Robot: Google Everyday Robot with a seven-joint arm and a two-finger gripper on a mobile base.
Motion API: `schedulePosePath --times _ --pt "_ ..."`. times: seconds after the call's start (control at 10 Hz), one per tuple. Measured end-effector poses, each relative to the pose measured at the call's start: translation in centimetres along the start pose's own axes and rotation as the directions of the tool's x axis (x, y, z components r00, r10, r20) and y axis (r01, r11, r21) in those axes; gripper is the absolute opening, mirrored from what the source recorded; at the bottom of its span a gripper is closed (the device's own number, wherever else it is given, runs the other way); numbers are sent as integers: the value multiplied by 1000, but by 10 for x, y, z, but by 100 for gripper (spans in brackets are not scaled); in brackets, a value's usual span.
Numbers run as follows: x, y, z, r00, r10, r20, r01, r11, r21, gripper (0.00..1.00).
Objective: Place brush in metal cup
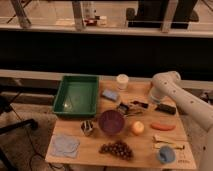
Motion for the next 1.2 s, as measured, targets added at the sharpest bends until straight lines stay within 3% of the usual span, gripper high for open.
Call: schedulePosePath --times 0.1,0.4,0.7,1.2 --pt "0 -3 -13 999 19 33 -20 999 29 2" --pt "1 -7 -39 995 34 98 -41 997 69 2" --pt "-2 -9 -77 989 20 147 -40 990 134 2" --pt "-7 -5 -156 969 -52 242 -13 965 260 2"
